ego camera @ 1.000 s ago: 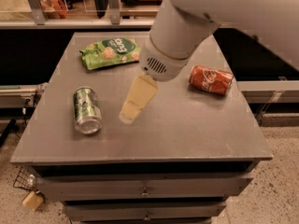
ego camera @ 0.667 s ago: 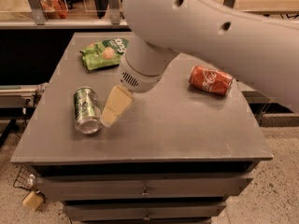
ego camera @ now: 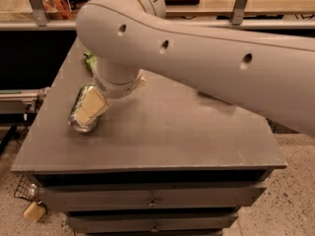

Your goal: Place green can upright

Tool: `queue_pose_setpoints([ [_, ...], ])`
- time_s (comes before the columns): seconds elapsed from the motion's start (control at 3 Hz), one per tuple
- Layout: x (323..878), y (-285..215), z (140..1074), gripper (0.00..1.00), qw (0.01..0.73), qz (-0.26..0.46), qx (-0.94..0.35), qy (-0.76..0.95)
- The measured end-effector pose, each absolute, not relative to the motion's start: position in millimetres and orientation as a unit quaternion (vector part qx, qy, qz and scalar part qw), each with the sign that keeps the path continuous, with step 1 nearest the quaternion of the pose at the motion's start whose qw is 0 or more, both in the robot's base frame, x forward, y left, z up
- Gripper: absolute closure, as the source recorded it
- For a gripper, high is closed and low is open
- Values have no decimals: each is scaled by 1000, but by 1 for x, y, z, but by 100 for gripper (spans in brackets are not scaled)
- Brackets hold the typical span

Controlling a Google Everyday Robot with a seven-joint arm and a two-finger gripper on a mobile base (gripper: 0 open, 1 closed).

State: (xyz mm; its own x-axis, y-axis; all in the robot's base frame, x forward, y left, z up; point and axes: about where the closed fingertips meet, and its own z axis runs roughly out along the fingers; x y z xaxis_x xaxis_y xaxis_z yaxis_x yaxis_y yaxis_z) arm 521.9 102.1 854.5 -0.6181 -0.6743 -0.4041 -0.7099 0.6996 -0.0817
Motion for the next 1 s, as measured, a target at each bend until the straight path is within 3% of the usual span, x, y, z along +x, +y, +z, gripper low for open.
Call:
queue_pose_setpoints([
  [1.0, 520, 112, 862, 0, 187, 64, -305, 931],
])
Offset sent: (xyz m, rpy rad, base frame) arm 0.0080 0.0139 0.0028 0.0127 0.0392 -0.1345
